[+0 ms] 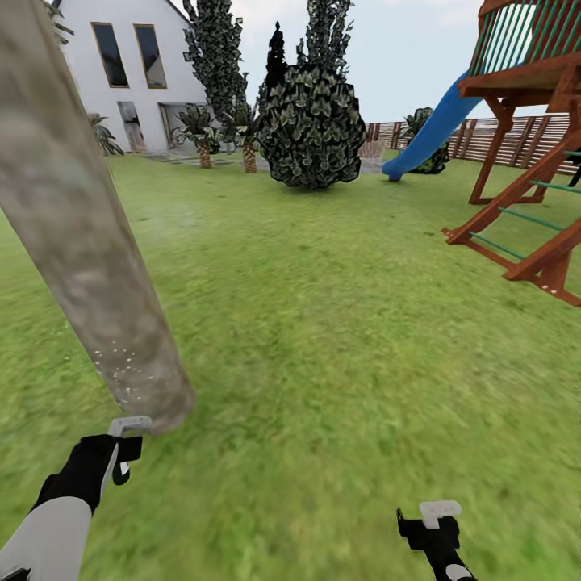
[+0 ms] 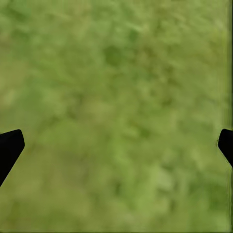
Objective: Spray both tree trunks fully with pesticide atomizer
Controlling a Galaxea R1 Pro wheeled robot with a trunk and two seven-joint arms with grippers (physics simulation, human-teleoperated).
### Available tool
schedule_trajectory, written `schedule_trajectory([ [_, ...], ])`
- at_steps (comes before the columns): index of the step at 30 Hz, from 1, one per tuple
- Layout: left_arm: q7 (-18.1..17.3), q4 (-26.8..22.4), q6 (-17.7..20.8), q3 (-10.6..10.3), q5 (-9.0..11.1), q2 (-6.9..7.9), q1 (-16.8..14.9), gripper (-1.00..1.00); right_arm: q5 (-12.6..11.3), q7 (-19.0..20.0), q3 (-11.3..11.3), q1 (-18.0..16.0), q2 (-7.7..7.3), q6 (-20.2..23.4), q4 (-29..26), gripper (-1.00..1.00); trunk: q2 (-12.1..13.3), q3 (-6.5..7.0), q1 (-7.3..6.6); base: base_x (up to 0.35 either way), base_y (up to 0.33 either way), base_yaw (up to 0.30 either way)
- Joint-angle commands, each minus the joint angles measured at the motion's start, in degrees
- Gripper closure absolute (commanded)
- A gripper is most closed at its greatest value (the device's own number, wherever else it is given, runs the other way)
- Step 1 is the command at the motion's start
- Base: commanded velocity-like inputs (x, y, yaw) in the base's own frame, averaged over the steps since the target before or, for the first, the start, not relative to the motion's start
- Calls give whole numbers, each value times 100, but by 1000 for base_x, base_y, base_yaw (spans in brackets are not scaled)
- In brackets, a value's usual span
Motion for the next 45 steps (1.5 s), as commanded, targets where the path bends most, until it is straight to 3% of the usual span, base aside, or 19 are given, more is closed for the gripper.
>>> schedule_trajectory([
  [1,4,0,0,3,-4,1,0,100,0,0,0,0,0,0,0,-100,0,0,0,209,-221,1],
  [7,442,38,8,-9,23,21,0,100,0,0,1,0,8,0,0,-100,0,0,0,218,-215,146],
  [13,415,44,58,-9,43,12,0,100,0,0,0,0,9,0,0,-100,0,0,0,238,-195,258],
  [23,428,39,70,-9,35,3,-3,100,0,-9,0,0,0,0,0,-100,0,0,0,256,-179,6],
  [37,425,44,73,0,43,-32,-8,100,0,-9,0,0,0,0,0,-100,0,0,0,3,-274,204],
  [45,437,44,70,0,44,-15,-7,100,-4,-9,0,0,0,0,0,-100,0,0,0,46,-271,18],
])
